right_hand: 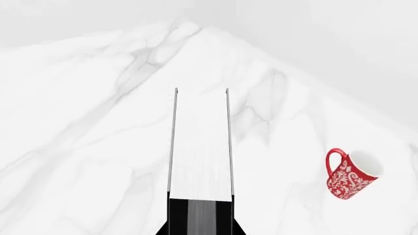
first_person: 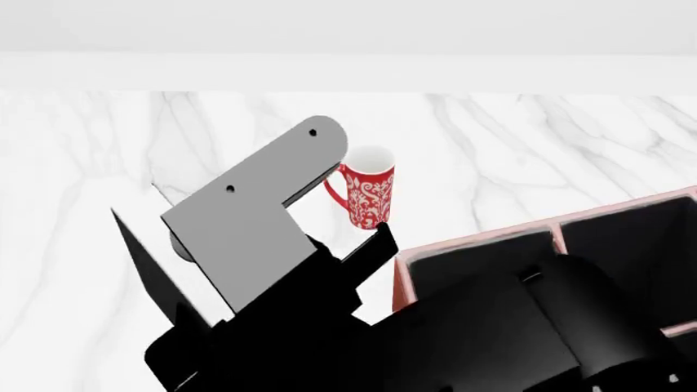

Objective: Pick up the book and place it in the left compartment of the caddy.

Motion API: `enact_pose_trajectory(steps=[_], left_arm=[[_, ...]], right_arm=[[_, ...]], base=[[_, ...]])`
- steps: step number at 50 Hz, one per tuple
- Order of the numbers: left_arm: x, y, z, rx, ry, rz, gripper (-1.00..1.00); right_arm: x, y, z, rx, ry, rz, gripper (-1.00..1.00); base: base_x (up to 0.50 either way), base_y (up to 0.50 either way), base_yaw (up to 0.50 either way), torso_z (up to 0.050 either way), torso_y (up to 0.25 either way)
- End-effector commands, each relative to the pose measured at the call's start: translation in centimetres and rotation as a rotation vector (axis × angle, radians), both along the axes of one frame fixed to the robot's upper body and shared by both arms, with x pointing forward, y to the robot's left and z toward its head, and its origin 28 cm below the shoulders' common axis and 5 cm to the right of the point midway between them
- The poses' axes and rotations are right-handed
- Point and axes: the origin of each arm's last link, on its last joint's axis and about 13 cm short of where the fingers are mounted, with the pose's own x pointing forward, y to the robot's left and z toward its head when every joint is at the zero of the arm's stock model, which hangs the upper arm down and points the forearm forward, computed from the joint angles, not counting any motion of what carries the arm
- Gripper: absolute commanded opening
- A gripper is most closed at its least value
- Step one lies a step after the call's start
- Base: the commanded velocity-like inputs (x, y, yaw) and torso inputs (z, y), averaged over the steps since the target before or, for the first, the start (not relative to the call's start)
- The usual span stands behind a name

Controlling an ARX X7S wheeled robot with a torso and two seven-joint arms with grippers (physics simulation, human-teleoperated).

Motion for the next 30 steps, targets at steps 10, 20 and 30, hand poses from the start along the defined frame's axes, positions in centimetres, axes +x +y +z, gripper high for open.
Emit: enact_pose_trajectory(steps=[10, 20, 30], left_arm=[[0.3, 0.1, -0.1, -0.002, 0.009, 0.006, 1.00], [0.6, 0.1, -0.2, -0.001, 0.019, 0.010, 1.00], [0.7, 0.0, -0.2, 0.000, 0.022, 0.010, 1.00]], right_arm=[[-1.6, -2.6, 4.2, 0.032, -0.060, -0.168, -1.00], [-2.2, -3.9, 5.8, 0.050, -0.041, -0.218, -1.00], [-3.2, -5.4, 7.7, 0.083, -0.050, -0.287, -1.00]], base=[[0.00, 0.00, 0.00, 0.000, 0.001], [0.00, 0.00, 0.00, 0.000, 0.001], [0.00, 0.00, 0.00, 0.000, 0.002]])
